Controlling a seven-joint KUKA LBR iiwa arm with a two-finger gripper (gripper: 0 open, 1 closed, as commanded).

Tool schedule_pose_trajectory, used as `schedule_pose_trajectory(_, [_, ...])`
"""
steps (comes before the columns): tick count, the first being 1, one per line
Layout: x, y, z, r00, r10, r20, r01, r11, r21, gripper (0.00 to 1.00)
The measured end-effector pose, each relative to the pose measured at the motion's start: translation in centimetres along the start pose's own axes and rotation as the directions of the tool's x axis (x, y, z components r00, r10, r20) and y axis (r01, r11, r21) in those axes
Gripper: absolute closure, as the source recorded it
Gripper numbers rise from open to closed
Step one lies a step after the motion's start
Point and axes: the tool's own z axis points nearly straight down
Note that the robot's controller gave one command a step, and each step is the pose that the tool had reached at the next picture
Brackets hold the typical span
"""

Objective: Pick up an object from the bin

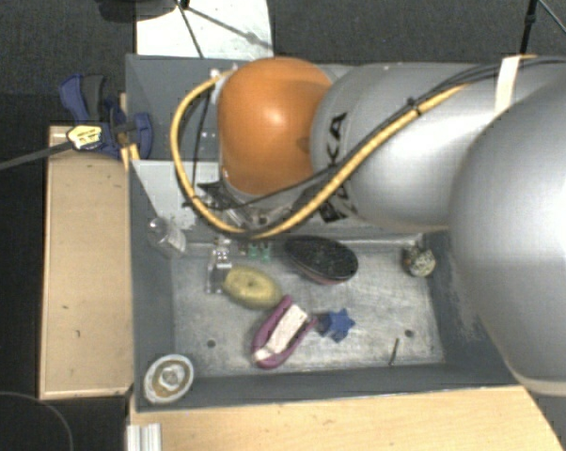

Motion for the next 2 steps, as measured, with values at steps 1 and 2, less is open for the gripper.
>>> schedule_pose_trajectory(1, [-1.77,-7.45,9.07,0.999,0.046,-0.006,-0.046,0.999,0.006,0.0])
schedule_pose_trajectory(2, [-1.84,-6.94,8.57,0.999,0.043,0.0,-0.043,0.999,0.001,1.0])
